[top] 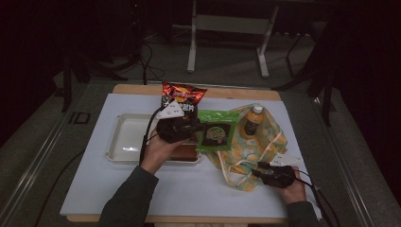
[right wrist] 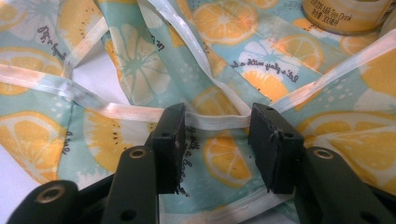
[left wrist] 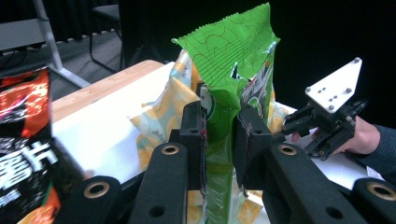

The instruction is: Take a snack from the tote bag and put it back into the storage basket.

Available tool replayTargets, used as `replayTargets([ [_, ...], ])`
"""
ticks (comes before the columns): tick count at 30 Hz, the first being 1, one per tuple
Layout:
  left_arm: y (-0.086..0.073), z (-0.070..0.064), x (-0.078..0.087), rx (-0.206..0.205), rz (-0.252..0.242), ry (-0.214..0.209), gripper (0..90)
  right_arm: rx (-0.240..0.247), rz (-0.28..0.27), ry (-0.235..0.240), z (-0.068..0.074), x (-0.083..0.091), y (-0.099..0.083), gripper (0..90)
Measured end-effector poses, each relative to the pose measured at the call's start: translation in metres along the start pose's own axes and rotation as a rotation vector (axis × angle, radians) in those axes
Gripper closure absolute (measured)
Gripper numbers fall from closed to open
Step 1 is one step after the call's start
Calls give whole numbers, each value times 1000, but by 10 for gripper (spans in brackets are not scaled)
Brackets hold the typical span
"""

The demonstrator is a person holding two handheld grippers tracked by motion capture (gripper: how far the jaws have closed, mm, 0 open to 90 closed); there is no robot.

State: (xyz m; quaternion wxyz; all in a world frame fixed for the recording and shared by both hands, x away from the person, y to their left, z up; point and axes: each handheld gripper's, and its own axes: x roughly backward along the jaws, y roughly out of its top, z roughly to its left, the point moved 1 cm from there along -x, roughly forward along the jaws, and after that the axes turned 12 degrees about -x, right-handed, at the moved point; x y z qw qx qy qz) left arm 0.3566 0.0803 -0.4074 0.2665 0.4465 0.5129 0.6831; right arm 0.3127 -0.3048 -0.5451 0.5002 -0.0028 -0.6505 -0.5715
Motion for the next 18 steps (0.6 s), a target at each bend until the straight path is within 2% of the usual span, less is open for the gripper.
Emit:
replayTargets([
  [7, -9, 9, 10, 18, 0, 28, 752, 0, 0, 0, 0, 0, 0, 561],
  [18, -19, 24, 20, 18, 20, 69, 752, 1, 2, -1, 0, 0, 0, 561],
])
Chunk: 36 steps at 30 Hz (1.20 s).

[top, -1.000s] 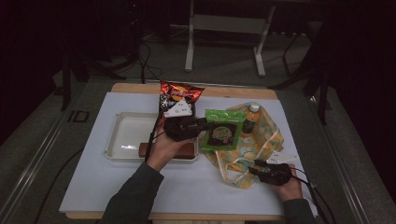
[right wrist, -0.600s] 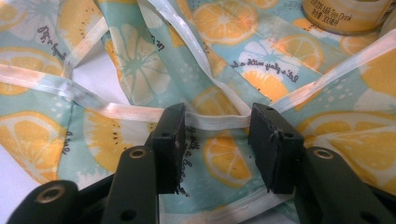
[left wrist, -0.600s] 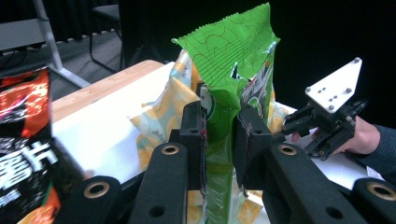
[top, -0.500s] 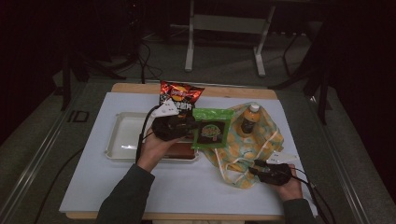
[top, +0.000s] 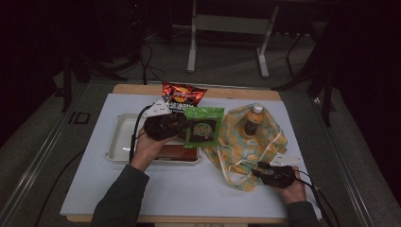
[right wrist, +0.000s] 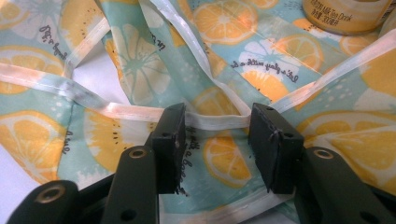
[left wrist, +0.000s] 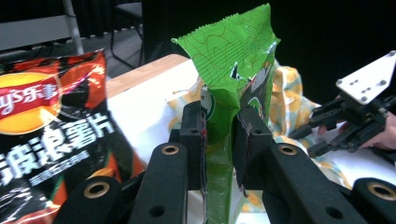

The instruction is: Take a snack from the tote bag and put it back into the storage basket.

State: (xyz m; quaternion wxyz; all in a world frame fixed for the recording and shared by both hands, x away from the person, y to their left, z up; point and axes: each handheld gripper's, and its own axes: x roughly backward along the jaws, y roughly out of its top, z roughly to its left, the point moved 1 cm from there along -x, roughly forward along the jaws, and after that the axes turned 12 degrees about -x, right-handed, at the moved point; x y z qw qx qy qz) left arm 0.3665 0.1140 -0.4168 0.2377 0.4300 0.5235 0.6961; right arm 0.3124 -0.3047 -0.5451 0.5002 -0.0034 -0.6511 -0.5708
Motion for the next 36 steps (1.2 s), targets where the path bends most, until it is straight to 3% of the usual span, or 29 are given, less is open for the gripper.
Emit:
replayTargets([
  [19, -22, 33, 19, 16, 45, 91, 752, 0, 0, 0, 0, 0, 0, 562],
  [25, -34, 40, 19, 28, 53, 75, 752, -1, 0, 0, 0, 0, 0, 561],
  [36, -50, 43, 17, 48, 72, 6, 755, -1, 0, 0, 0, 0, 0, 562],
])
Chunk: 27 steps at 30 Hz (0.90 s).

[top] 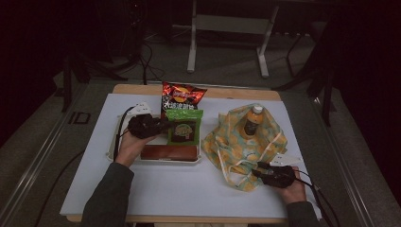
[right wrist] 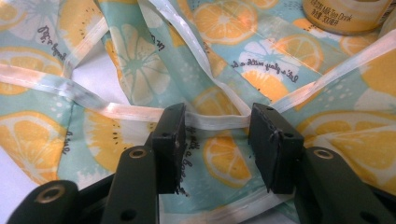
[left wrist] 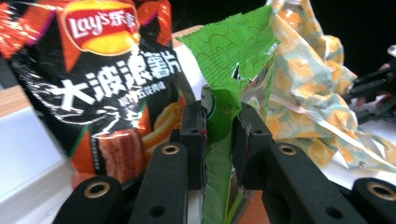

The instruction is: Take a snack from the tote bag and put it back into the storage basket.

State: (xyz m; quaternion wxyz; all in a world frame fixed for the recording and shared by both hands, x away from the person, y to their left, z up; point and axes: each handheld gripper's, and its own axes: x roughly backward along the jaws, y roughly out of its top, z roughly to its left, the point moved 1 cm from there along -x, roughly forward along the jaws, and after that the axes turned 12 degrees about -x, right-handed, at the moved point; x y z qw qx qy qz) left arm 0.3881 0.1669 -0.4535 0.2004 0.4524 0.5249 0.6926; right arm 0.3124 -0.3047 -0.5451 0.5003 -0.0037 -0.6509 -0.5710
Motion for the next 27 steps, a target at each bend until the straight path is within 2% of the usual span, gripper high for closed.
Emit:
replayTargets([
  [5, -4, 0, -4, -10, 33, -11, 754, 1, 0, 0, 0, 0, 0, 562],
  [10, -10, 3, -8, 1, 67, 4, 747, 1, -1, 0, 0, 0, 0, 561],
  [14, -14, 6, -10, 22, 70, 21, 738, 0, 0, 0, 0, 0, 0, 561],
  [21, -17, 10, -16, 50, 120, 106, 664, 1, -1, -1, 0, 0, 0, 561],
  [25, -17, 14, -16, 79, 127, 158, 612, 0, 0, 0, 0, 0, 0, 562],
  [27, -18, 15, -16, 85, 125, 168, 607, 0, 0, 0, 0, 0, 0, 562],
])
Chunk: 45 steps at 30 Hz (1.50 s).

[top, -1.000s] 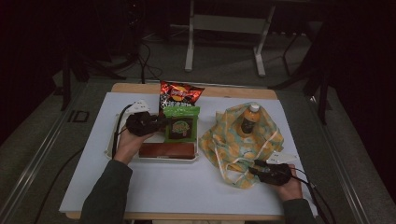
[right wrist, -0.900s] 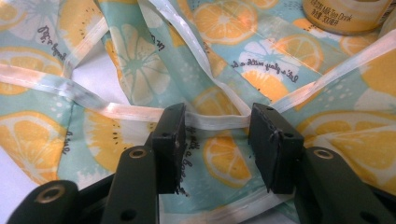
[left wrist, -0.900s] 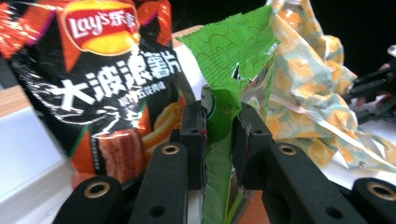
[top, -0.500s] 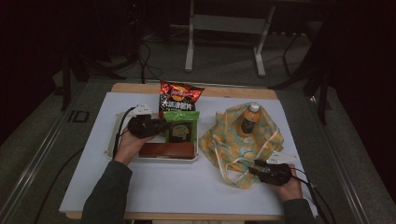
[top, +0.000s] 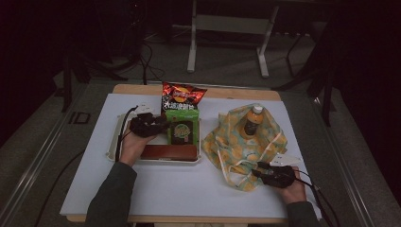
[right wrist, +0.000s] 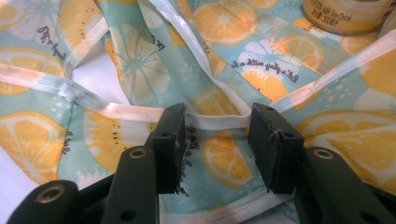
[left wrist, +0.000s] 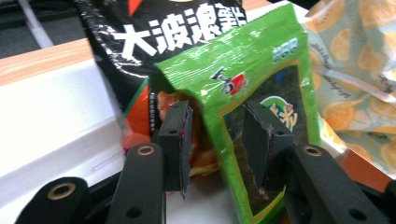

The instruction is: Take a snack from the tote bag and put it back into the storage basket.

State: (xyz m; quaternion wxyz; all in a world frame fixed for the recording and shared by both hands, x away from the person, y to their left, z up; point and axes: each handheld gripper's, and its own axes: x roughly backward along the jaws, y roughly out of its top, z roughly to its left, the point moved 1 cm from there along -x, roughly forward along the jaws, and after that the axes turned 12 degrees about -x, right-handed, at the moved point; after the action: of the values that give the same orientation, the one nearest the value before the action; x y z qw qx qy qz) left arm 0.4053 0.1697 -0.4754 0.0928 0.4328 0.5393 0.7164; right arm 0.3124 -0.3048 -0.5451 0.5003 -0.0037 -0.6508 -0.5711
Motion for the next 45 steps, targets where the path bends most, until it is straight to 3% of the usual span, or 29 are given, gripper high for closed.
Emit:
replayTargets([
  [5, 0, 1, 0, 11, -12, 20, 583, 1, -1, 0, 0, 0, 0, 561],
  [13, 6, -5, -1, -9, -34, 31, 601, 1, -1, -1, 0, 0, 0, 561],
  [21, -3, -8, 6, 20, -55, 34, 598, 0, 0, 0, 0, 0, 0, 561],
  [30, -4, -24, 14, -13, -83, 28, 652, 1, -1, -1, 0, 0, 0, 561],
  [39, 5, -35, 16, -25, -98, 13, 685, -2, 0, 1, 0, 0, 0, 561],
  [45, 16, -48, 16, -63, -111, -10, 682, 1, -1, 0, 0, 0, 0, 561],
])
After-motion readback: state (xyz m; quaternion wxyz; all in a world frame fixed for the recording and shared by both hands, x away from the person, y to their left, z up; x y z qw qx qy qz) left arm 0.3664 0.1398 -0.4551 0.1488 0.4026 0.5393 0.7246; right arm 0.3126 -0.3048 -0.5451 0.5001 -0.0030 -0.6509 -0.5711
